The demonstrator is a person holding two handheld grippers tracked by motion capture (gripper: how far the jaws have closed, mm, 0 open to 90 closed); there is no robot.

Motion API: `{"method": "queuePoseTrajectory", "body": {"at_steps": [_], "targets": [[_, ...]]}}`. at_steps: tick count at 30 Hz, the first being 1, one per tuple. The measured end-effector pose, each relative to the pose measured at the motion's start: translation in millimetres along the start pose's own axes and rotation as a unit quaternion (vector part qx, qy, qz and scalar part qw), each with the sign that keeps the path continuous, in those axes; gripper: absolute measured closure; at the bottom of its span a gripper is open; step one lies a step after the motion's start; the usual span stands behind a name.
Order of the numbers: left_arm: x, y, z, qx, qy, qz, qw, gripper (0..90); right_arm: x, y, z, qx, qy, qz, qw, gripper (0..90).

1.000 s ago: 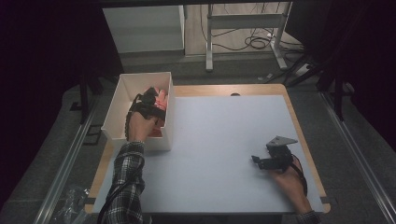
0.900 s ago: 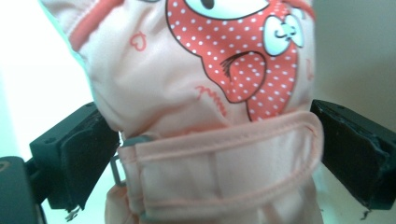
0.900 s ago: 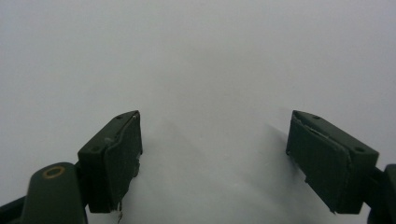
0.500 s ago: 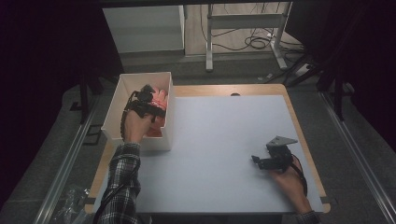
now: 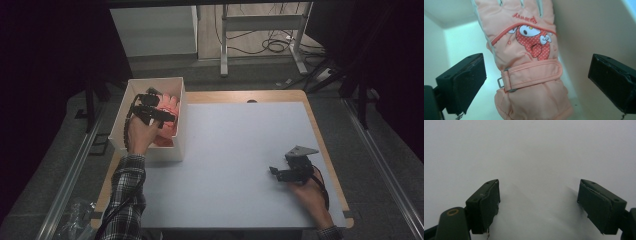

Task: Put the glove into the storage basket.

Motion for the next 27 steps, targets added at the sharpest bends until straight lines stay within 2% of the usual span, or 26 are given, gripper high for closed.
{"method": "queuePoseTrajectory", "body": {"at_steps": [8, 13, 18, 22, 27], "targets": [[-4.6, 13.6, 16.3, 0.016, 0.028, -0.014, 0.9994, 1.6, 0.0, 0.0, 0.0, 0.0, 0.0, 0.0, 1.0, 18.5], [-4.4, 27.1, 24.5, 0.036, 0.047, -0.033, 0.9977, 1.7, 0.0, 0.0, 0.0, 0.0, 0.0, 0.0, 1.0, 18.5], [-3.3, 42.6, 31.3, 0.05, 0.058, -0.072, 0.9945, 1.7, 0.0, -0.1, 0.0, 0.0, 0.0, 0.0, 1.0, 18.5], [-1.2, 57.4, 35.8, 0.067, 0.065, -0.087, 0.9918, 1.7, -0.1, 0.0, 0.0, 0.0, 0.0, 0.0, 1.0, 18.5], [4.5, 81.5, 36.8, 0.097, 0.06, -0.098, 0.9886, 2.3, -0.1, 0.0, 0.0, 0.0, 0.0, 0.0, 1.0, 18.5]]}}
Point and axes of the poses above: each handheld gripper's, and its own axes: z roughly backward along the jaws, x roughly out of its underside, y roughly to its right, the point moved 10 cm from there along -z, roughly forward along the jaws, and after that the axes turned 13 degrees about x, right-handed, at the moved point
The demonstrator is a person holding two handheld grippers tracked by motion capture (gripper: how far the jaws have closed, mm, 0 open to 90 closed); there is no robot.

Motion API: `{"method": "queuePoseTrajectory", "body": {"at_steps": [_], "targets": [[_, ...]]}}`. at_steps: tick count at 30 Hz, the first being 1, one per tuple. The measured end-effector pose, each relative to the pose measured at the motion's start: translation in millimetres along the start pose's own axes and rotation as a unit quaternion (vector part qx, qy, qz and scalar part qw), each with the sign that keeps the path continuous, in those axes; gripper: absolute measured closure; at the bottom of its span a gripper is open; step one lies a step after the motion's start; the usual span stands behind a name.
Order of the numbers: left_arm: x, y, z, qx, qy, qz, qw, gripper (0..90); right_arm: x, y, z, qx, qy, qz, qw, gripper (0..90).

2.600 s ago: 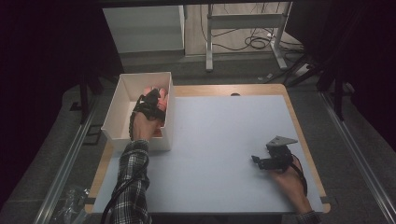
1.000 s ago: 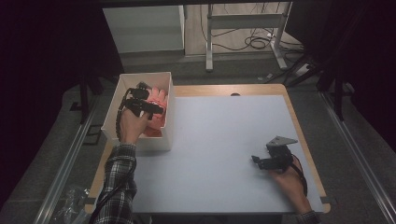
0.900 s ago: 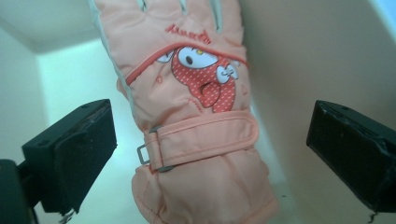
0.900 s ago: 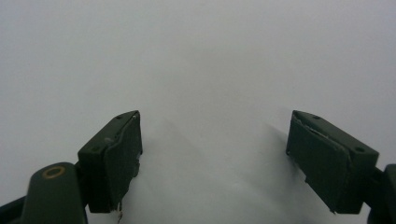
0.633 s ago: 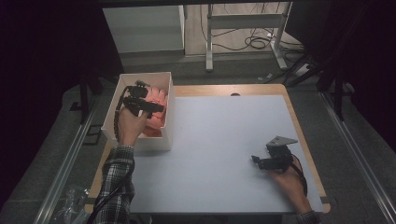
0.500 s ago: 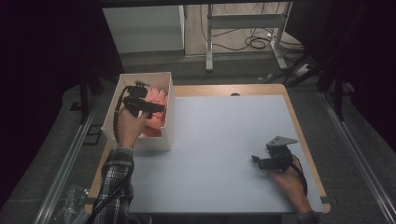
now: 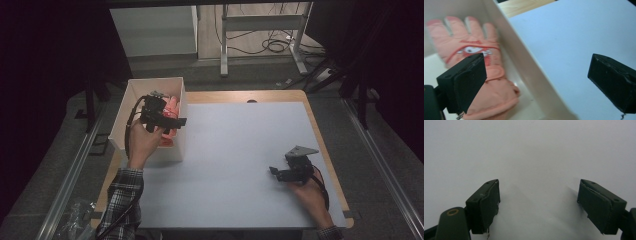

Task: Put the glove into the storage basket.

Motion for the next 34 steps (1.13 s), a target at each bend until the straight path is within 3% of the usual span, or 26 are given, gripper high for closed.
{"method": "queuePoseTrajectory", "body": {"at_steps": [10, 15, 23, 26, 27, 34], "targets": [[0.9, 42.7, -20.8, 0.045, -0.008, -0.046, 0.9979, 2.4, 0.0, -0.1, 0.1, 0.0, 0.0, 0.0, 1.0, 18.5], [1.8, 68.6, -36.6, 0.066, -0.014, -0.075, 0.9949, 2.3, 0.1, 0.1, 0.2, 0.0, -0.001, 0.0, 1.0, 18.5], [10.7, 108.6, -72.9, 0.11, -0.02, -0.103, 0.9884, 1.9, 0.1, 0.0, 0.3, 0.0, -0.001, 0.0, 1.0, 18.5], [17.9, 118.6, -88.7, 0.122, -0.025, -0.109, 0.9862, 1.9, 0.1, 0.1, 0.3, 0.0, -0.001, 0.0, 1.0, 18.5], [24.1, 123.8, -100.6, 0.127, -0.03, -0.111, 0.9852, 1.8, 0.1, 0.1, 0.3, 0.0, -0.001, 0.0, 1.0, 18.5], [39.2, 129.6, -125.8, 0.132, -0.052, -0.117, 0.9829, 1.5, 0.3, -0.1, 0.4, 0.0, -0.002, 0.0, 1.0, 18.5]]}}
Point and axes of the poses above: each handheld gripper's, and its own axes: z roughly backward along the jaws, x roughly out of its underside, y roughly to its right, the point moved 10 cm from there along -z, roughly forward along the jaws, and after that the axes turned 13 degrees about x, right-handed, at the moved point
